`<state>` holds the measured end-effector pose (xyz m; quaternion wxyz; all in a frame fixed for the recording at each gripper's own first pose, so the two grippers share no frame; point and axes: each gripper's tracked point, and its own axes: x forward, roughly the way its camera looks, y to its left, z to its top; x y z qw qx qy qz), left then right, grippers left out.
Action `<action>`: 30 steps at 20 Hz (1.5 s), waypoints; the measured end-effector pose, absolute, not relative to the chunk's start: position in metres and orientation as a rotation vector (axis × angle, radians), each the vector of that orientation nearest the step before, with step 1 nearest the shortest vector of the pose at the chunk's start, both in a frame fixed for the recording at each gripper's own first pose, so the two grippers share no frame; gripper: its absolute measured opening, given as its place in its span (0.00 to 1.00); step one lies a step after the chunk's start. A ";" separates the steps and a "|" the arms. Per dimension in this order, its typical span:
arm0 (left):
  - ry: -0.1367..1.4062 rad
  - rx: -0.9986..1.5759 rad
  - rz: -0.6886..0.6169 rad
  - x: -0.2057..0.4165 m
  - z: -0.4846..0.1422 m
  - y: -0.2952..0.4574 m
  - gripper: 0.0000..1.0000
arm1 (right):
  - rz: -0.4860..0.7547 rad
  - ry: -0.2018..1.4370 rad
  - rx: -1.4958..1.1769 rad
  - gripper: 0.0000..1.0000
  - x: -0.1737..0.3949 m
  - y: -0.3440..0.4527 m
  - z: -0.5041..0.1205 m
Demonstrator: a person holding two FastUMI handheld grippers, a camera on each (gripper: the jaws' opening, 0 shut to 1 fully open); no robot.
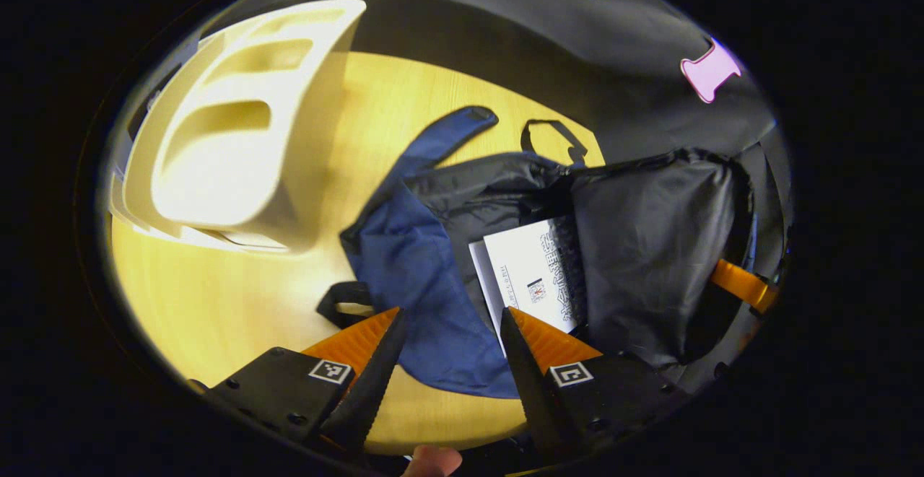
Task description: Open the schoolbag, grab two books from the bookshelf and put them into the schoolbag.
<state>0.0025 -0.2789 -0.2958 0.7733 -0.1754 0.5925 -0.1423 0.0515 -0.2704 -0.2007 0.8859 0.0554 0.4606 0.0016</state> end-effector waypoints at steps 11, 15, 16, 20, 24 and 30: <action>1.043 -0.088 -0.195 0.035 -0.185 -0.104 0.84 | -0.008 0.952 0.103 0.04 0.045 -0.233 -0.199; 1.022 -0.096 -0.104 0.053 -0.167 -0.043 0.84 | -0.017 0.958 0.104 0.04 0.045 -0.225 -0.198; 1.018 -0.102 -0.088 0.060 -0.163 -0.030 0.86 | -0.020 0.961 0.101 0.01 0.040 -0.228 -0.196; 1.001 -0.059 -0.057 0.093 -0.150 0.016 0.88 | -0.035 0.977 0.081 0.00 0.044 -0.228 -0.202; 1.038 -0.036 -0.043 0.123 -0.154 0.047 0.93 | -0.045 0.982 0.065 0.01 0.046 -0.229 -0.202; 1.170 -0.050 -0.068 0.147 -0.190 0.058 0.94 | -0.053 0.993 0.080 0.01 0.045 -0.230 -0.203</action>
